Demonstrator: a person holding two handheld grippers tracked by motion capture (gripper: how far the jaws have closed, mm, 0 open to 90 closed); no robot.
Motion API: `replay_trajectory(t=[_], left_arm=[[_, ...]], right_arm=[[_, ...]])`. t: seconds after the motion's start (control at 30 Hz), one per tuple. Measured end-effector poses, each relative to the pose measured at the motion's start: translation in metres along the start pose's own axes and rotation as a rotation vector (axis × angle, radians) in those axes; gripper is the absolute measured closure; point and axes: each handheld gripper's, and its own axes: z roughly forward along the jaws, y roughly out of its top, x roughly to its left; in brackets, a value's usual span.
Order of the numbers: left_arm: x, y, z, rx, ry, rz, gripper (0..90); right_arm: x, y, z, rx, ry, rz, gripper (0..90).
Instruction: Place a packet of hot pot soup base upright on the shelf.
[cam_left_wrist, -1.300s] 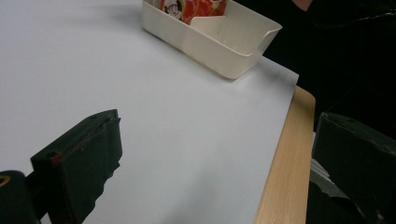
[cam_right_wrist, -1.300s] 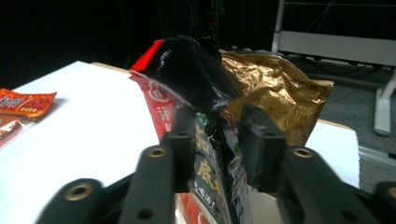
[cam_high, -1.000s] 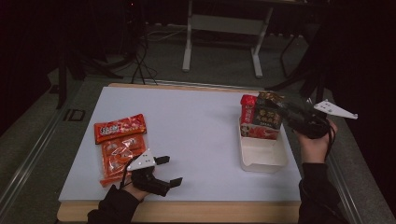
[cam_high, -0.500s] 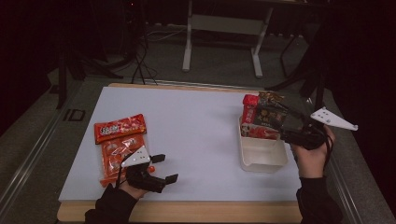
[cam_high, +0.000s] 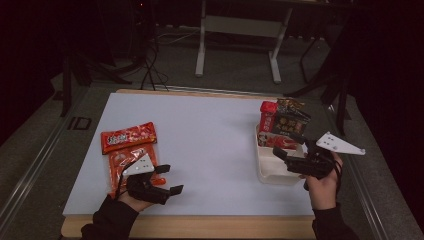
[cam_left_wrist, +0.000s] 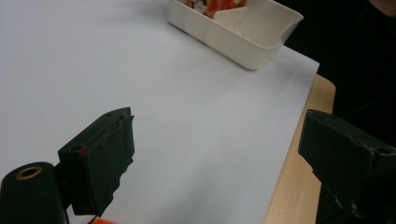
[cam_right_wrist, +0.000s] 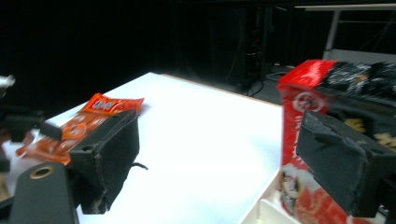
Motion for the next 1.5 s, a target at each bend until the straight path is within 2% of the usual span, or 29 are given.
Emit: replay_trajectory(t=[0.17, 0.37, 0.5, 0.6, 0.7, 0.8, 1.0, 1.1, 1.17, 1.3, 1.33, 1.37, 1.5], left_arm=[[0.006, 0.003, -0.015, -0.004, 0.043, 0.007, 12.5], [0.015, 0.006, -0.034, -0.006, 0.083, 0.001, 13.9], [0.022, 0.008, -0.047, -0.013, 0.125, -0.002, 15.1], [0.025, 0.008, -0.052, -0.016, 0.135, -0.006, 15.7], [0.033, 0.008, -0.065, -0.034, 0.178, -0.019, 17.9], [0.041, 0.006, -0.073, -0.042, 0.198, -0.041, 20.3], [0.058, 0.000, -0.087, -0.052, 0.293, -0.073, 31.7], [0.066, -0.003, -0.094, -0.062, 0.370, -0.101, 38.0], [0.073, -0.006, -0.097, -0.061, 0.418, -0.122, 38.9], [0.085, -0.014, -0.101, -0.058, 0.481, -0.145, 53.7], [0.088, -0.016, -0.102, -0.060, 0.498, -0.154, 54.8], [0.091, -0.017, -0.103, -0.056, 0.500, -0.163, 59.3], [0.104, -0.025, -0.103, -0.041, 0.549, -0.192, 74.5]], right_arm=[[0.010, -0.010, 0.001, 0.045, 0.051, -0.030, 15.7], [0.026, -0.018, 0.001, 0.054, 0.119, -0.056, 16.2], [0.034, -0.021, 0.001, 0.066, 0.131, -0.075, 16.1], [0.037, -0.023, 0.000, 0.064, 0.150, -0.062, 16.0], [0.043, -0.028, -0.003, 0.070, 0.162, -0.057, 15.6], [0.046, -0.032, -0.003, 0.077, 0.169, -0.052, 15.6], [0.048, -0.038, -0.002, 0.092, 0.180, -0.047, 15.6], [0.049, -0.038, -0.002, 0.091, 0.185, -0.045, 15.7], [0.049, -0.039, -0.001, 0.093, 0.181, -0.054, 15.9], [0.050, -0.040, 0.000, 0.097, 0.189, -0.057, 15.9], [0.050, -0.040, 0.000, 0.095, 0.190, -0.057, 15.9], [0.050, -0.040, 0.000, 0.093, 0.194, -0.055, 15.9], [0.051, -0.040, 0.000, 0.093, 0.200, -0.054, 15.9]])
